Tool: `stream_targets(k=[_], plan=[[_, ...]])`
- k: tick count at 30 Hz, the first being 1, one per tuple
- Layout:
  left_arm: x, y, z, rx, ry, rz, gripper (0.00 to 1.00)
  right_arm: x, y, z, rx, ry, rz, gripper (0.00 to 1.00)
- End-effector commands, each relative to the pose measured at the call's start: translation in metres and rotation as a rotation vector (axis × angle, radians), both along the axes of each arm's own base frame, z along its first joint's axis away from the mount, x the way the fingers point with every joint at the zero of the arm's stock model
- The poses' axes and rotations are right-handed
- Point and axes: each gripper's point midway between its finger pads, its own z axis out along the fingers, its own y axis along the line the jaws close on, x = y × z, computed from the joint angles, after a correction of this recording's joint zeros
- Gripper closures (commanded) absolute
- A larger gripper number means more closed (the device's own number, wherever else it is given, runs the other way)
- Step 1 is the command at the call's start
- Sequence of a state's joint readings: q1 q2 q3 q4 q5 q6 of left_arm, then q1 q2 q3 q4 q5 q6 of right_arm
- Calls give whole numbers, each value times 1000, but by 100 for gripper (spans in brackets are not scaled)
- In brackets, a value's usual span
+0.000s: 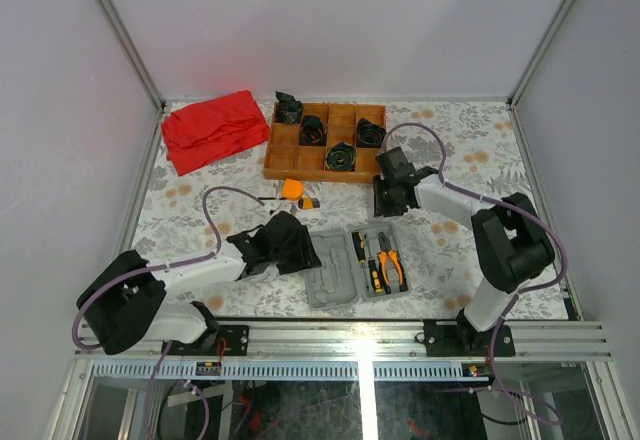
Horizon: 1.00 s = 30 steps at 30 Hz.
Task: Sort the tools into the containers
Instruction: Adjust the screwdriver in the storage box, then pick up the engineering item from the center of the board.
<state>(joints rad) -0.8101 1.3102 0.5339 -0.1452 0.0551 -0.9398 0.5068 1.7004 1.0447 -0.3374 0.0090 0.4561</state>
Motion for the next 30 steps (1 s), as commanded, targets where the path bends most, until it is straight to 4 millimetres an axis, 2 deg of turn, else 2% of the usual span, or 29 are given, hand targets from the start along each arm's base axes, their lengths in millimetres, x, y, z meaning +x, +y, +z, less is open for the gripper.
stream_targets(k=[1, 5, 8, 10, 13, 17, 21, 25, 30], plan=[[23, 0, 19, 23, -71, 70, 49, 28, -23, 15, -75, -65, -76, 65], [29, 19, 28, 63, -101, 124, 41, 30, -48, 40, -139, -160, -148, 62], [34, 36, 34, 94, -119, 158, 37, 21, -60, 57, -143, -223, -170, 60], [36, 48, 39, 129, -132, 177, 35, 14, -62, 72, -106, -273, -173, 58], [43, 65, 51, 169, -161, 218, 34, -1, -60, 83, -41, -305, -154, 56], [59, 86, 70, 194, -182, 281, 34, -21, -63, 86, 5, -304, -146, 55], [73, 102, 80, 207, -184, 327, 34, -39, -62, 87, 64, -306, -142, 54], [83, 121, 83, 227, -176, 373, 34, -51, -63, 88, 110, -321, -151, 54], [88, 161, 78, 281, -130, 502, 34, -58, -65, 92, 149, -356, -174, 53]])
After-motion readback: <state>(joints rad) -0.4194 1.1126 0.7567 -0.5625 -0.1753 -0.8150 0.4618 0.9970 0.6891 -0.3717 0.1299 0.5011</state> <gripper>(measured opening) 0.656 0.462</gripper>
